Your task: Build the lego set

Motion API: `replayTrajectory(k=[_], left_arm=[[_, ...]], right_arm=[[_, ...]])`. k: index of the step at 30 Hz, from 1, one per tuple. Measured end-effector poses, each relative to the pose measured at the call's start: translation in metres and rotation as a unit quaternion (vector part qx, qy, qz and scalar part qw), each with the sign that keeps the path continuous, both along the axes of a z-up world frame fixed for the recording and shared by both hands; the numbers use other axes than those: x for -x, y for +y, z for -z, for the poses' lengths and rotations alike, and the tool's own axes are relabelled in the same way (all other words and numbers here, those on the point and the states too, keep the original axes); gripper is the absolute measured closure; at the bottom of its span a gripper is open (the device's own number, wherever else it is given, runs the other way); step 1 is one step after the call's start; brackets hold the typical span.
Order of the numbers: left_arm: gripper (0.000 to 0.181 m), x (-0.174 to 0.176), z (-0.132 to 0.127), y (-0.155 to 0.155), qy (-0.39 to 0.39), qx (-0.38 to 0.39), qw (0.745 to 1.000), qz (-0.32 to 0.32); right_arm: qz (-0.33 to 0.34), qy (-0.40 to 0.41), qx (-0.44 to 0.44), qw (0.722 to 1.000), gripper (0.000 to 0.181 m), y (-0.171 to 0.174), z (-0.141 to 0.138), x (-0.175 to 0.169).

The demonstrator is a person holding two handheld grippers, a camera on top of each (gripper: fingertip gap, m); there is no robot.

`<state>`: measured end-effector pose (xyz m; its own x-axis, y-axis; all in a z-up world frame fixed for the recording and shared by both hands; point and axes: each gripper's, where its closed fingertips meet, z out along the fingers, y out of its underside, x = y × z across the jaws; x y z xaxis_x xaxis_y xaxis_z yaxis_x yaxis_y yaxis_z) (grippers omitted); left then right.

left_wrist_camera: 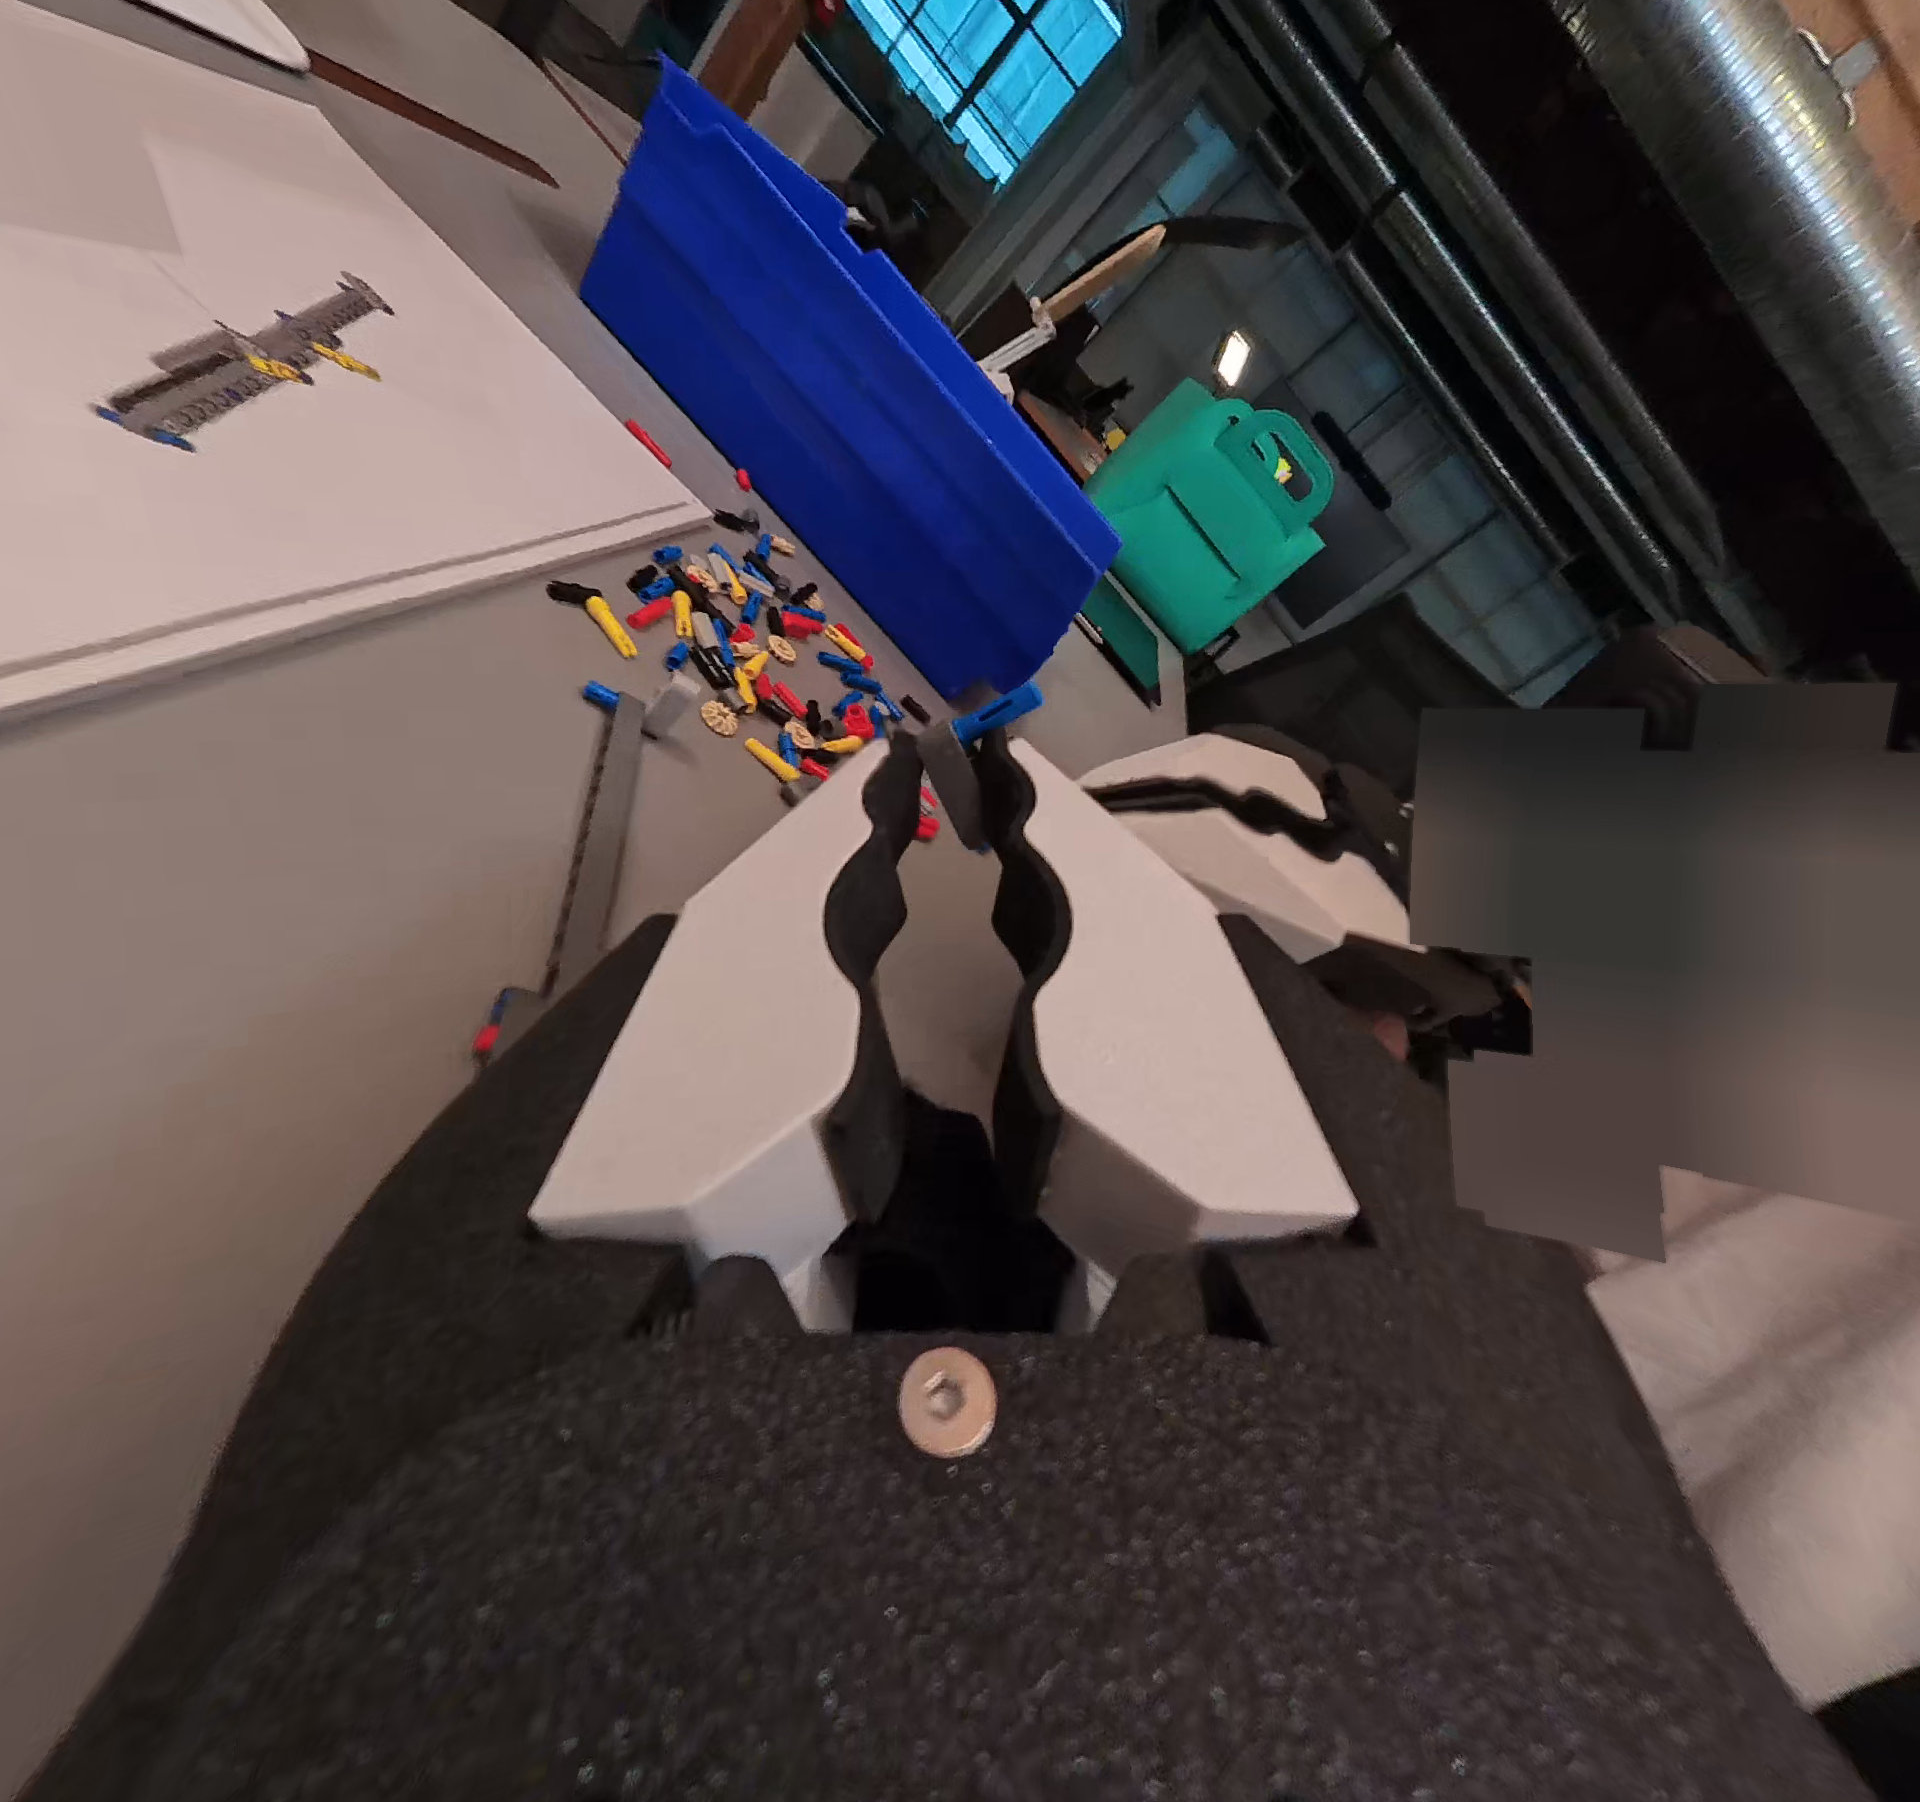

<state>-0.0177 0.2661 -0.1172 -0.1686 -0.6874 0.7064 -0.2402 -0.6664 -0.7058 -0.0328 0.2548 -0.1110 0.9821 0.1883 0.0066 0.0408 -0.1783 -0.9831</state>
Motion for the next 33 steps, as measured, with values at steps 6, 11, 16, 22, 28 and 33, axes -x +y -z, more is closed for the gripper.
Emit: replayTrajectory(k=[6, 11, 16, 22, 28, 33], left_arm=[[0.171, 0.041, 0.042, -0.008, 0.119, -0.271, 0.954, 0.044], [0.171, 0.075, 0.075, -0.025, 0.203, -0.520, 0.819, 0.133], [0.170, 0.087, 0.086, -0.039, 0.255, -0.546, 0.765, 0.224], [0.170, 0.095, 0.095, -0.040, 0.295, -0.562, 0.720, 0.280], [0.161, 0.094, 0.087, -0.038, 0.320, -0.543, 0.731, 0.262], [0.156, 0.103, 0.085, -0.041, 0.341, -0.500, 0.761, 0.234]], right_arm=[[-0.018, 0.057, 0.009, 0.998, 0.177, -0.003, 0.004, -0.006], [-0.034, 0.027, 0.035, 0.998, 0.177, 0.001, 0.015, 0.002], [-0.037, 0.029, 0.045, 0.998, 0.177, 0.001, 0.019, 0.003], [-0.047, 0.035, 0.048, 0.997, 0.177, 0.001, 0.021, 0.006], [-0.056, 0.046, 0.051, 0.996, 0.177, 0.000, 0.022, 0.007], [-0.058, 0.058, 0.044, 0.996, 0.177, -0.001, 0.019, 0.006]])
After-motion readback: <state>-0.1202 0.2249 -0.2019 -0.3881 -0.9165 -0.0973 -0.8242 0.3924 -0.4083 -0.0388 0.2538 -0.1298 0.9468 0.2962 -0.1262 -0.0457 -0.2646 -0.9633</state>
